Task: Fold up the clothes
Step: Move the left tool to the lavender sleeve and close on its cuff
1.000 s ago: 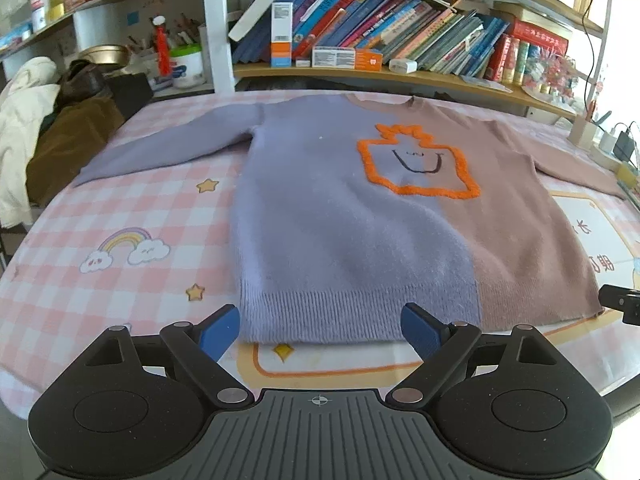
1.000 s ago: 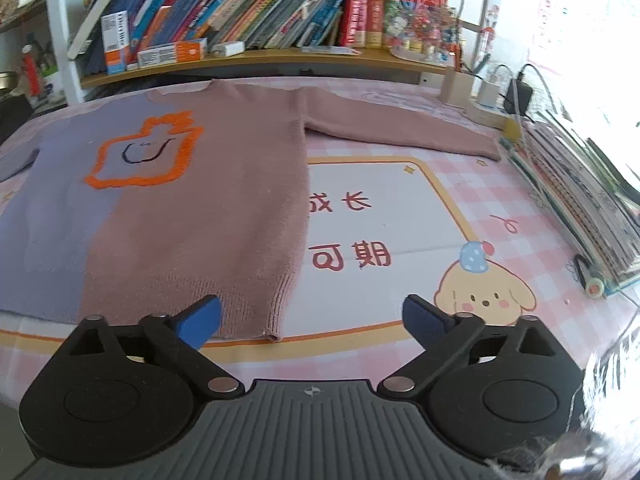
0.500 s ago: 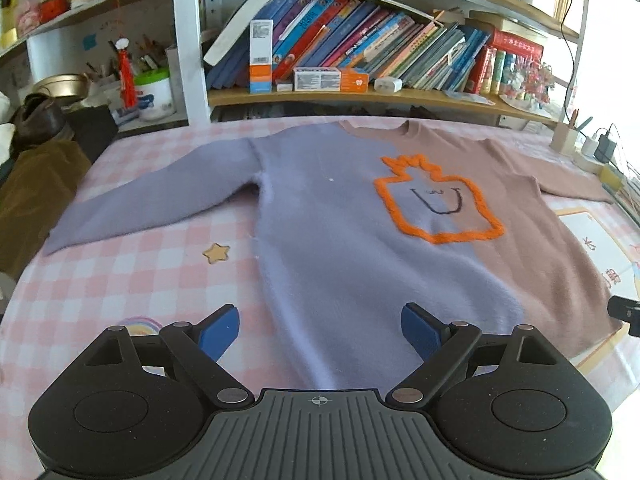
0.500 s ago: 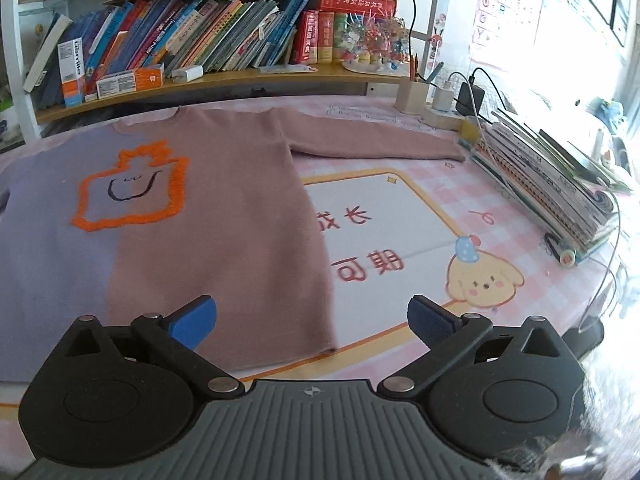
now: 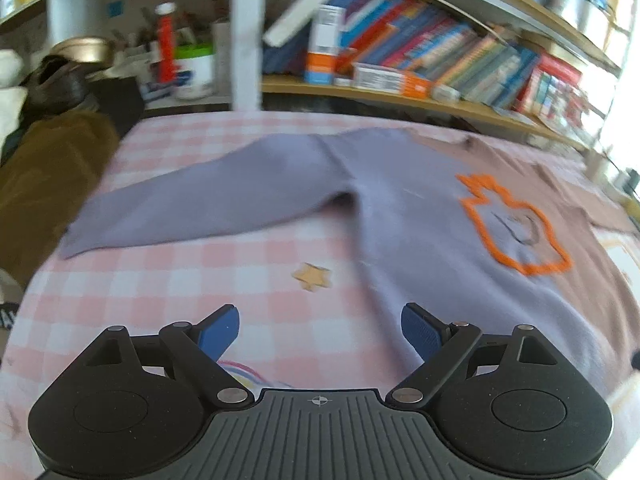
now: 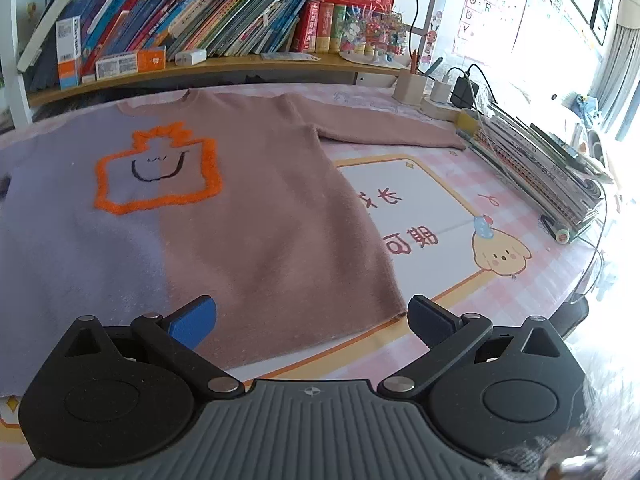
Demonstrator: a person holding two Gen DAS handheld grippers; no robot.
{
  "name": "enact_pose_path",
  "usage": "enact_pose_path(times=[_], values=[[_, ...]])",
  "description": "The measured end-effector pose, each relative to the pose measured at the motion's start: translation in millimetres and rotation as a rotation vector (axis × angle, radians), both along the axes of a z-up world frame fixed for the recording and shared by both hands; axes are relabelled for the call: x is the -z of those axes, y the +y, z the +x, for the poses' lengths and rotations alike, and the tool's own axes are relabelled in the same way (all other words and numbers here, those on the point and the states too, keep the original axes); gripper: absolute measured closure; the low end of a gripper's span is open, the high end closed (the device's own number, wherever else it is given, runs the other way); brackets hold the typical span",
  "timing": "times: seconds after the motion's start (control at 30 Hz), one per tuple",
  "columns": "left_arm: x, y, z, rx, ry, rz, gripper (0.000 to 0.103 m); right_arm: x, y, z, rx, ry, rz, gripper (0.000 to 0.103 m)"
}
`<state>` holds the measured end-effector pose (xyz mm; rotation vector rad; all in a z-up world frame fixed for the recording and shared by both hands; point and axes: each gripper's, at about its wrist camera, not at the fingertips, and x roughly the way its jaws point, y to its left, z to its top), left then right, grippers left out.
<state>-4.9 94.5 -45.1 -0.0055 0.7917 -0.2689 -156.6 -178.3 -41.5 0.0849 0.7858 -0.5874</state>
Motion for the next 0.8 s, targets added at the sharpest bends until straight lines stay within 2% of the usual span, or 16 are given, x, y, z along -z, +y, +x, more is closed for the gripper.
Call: enact_pose_path(times=[0.63, 0.8], values=[[23, 112, 72, -0.396, -0.027, -0.056, 0.013, -1, 26, 19, -0.026, 0.082, -0.081, 0.000], [30, 130, 81, -0.481, -0.041, -0.130, 0.015, 0, 26, 22, -0.038, 0.109, -0.098, 0.000]])
